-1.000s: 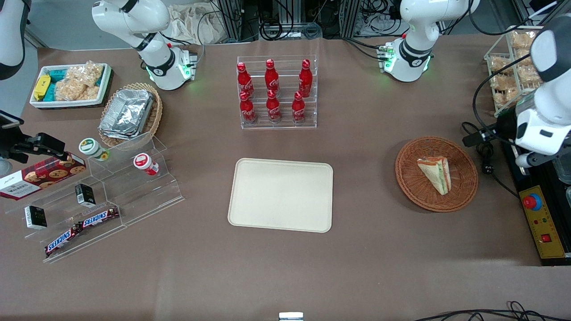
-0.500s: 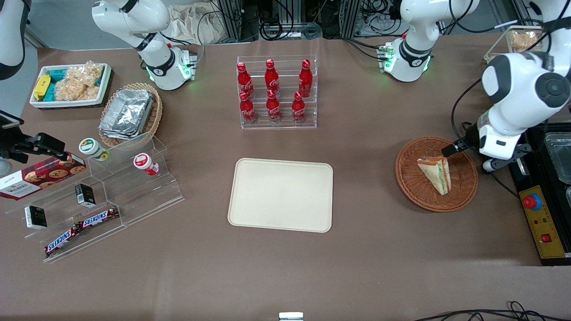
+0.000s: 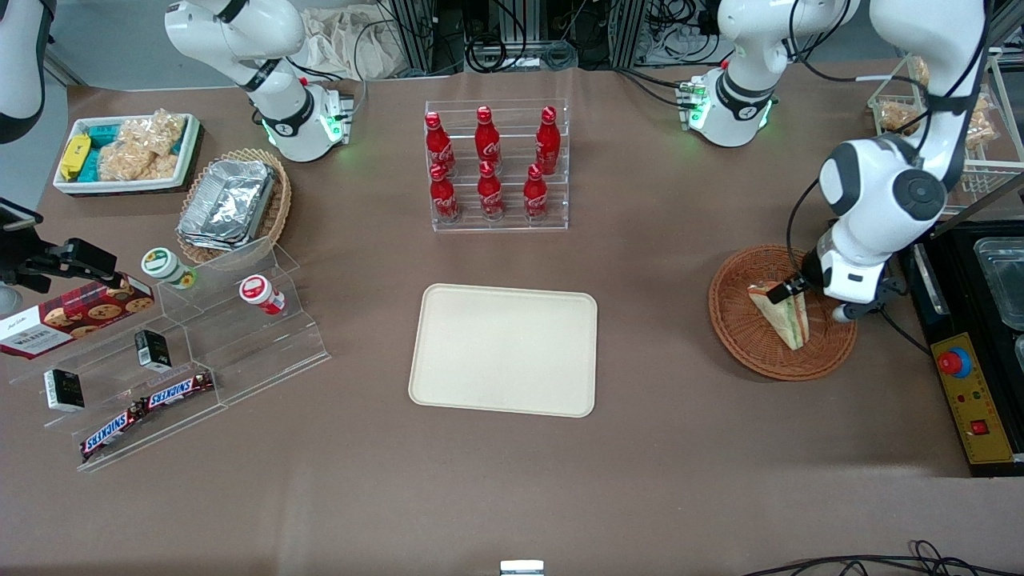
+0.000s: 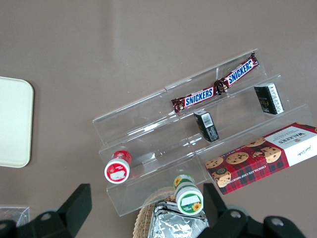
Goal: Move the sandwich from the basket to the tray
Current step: 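Lower the open left gripper over the wrapped sandwich in the basket, then close the left gripper on the wrapped sandwich and lift it, then carry the sandwich with the left gripper over the cream tray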
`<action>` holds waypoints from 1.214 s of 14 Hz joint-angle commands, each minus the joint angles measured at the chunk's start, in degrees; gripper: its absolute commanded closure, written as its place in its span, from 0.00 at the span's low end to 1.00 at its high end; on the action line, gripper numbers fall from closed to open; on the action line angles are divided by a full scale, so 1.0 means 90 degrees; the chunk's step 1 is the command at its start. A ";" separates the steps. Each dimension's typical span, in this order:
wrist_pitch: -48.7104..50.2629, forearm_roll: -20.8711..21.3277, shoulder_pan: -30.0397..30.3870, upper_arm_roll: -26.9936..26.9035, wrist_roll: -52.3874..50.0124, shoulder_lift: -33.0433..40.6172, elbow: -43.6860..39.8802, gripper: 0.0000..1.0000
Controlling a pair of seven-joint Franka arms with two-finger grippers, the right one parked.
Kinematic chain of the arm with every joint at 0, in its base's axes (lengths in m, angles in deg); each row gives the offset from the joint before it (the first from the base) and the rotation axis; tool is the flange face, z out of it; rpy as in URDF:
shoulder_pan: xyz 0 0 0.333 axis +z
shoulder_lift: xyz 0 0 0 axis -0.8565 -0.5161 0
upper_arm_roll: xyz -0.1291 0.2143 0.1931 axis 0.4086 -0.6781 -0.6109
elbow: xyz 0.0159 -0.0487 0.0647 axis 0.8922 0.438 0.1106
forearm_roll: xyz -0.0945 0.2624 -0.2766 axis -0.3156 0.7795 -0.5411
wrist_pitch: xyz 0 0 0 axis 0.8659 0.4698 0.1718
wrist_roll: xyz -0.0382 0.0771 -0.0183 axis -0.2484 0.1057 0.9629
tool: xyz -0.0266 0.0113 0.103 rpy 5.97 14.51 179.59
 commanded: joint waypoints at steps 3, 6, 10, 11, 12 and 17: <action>-0.0672 0.0075 0.0014 -0.0122 -0.0111 -0.0462 0.0061 0.87; -0.0662 0.0094 0.0014 -0.0123 0.0006 -0.0405 0.0041 1.00; 0.0291 0.0075 0.0014 -0.0093 -0.0013 0.0609 -0.0085 1.00; 0.0633 0.0046 -0.0034 -0.0064 -0.0023 0.0863 -0.0173 1.00; 0.0907 0.0036 -0.0102 -0.0035 -0.0013 0.1068 -0.0232 1.00; 0.1125 -0.0168 -0.0990 0.0492 -0.0604 0.1344 -0.0553 1.00</action>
